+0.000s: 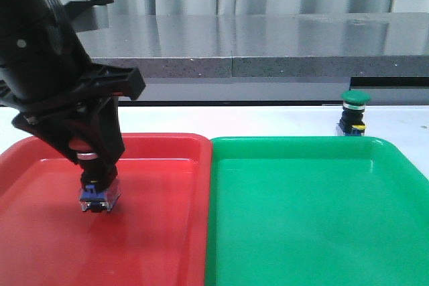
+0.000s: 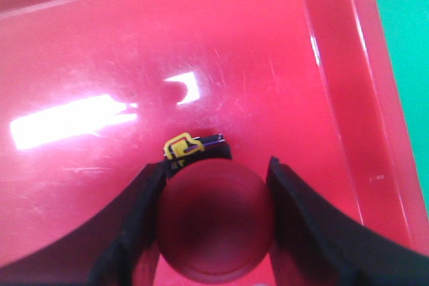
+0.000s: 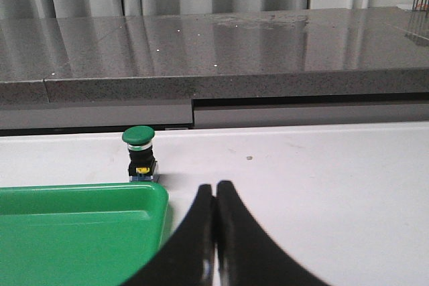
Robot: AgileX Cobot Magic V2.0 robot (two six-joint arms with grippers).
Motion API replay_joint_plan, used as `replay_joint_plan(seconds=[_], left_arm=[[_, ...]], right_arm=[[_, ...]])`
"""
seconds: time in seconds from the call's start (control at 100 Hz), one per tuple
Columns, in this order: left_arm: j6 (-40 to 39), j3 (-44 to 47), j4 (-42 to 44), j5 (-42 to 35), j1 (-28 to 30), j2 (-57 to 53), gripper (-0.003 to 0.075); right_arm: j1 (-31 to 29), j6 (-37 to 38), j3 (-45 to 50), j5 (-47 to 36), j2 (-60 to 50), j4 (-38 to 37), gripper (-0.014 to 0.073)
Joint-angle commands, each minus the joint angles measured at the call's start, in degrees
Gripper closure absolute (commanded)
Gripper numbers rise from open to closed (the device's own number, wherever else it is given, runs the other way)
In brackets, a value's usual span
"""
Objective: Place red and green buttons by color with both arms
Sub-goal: 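Carry the red button with the left gripper into the red tray, then open the left gripper and lift it away from the button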
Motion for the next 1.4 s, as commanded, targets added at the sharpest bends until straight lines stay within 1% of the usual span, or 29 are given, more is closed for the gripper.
replay_joint_plan(seconds=[0.0,0.11,0.26,0.38,0.47,0.62,0.71,1.15,1.39], left_arm=[[-0.90,0.41,-1.41,-4.52,-1.19,-2.78,0.0627],[-0.90,1.97,-2.11,-6.18,-1.19,-2.78,0.0627],[-0.66,2.20,-2.11,-5.69,-1.19,-2.66,0.0621],[-0.46,2.20,-2.11,-5.69,-1.19,-2.14,0.0582],[-0.21,2.20,-2.11,-5.69,-1.19,-2.14,0.0508],[-0.21,2.20,-2.11,-5.69,-1.19,-2.14,0.0338],[-0.21,2.20,-2.11,-5.55,-1.19,-2.14,0.0291],[-0.21,1.42,-2.11,-4.68,-1.19,-2.61,0.0291],[-0.21,1.42,-1.97,-4.80,-1.19,-6.32,0.0291]], right_arm=[[0.04,-0.35,-1.08,-4.40,-1.30,-0.46,0.0638],[0.04,-0.35,-1.08,-4.40,-1.30,-0.46,0.0638],[0.04,-0.35,-1.08,-4.40,-1.30,-0.46,0.0638],[0.04,-0.35,-1.08,-4.40,-1.30,-0.46,0.0638],[0.04,-0.35,-1.08,-4.40,-1.30,-0.46,0.0638],[0.04,-0.35,-1.08,-4.40,-1.30,-0.46,0.0638],[0.04,-0.35,-1.08,-4.40,-1.30,-0.46,0.0638],[0.04,-0.35,-1.08,-4.40,-1.30,-0.46,0.0638],[0.04,-0.35,-1.08,-4.40,-1.30,-0.46,0.0638]])
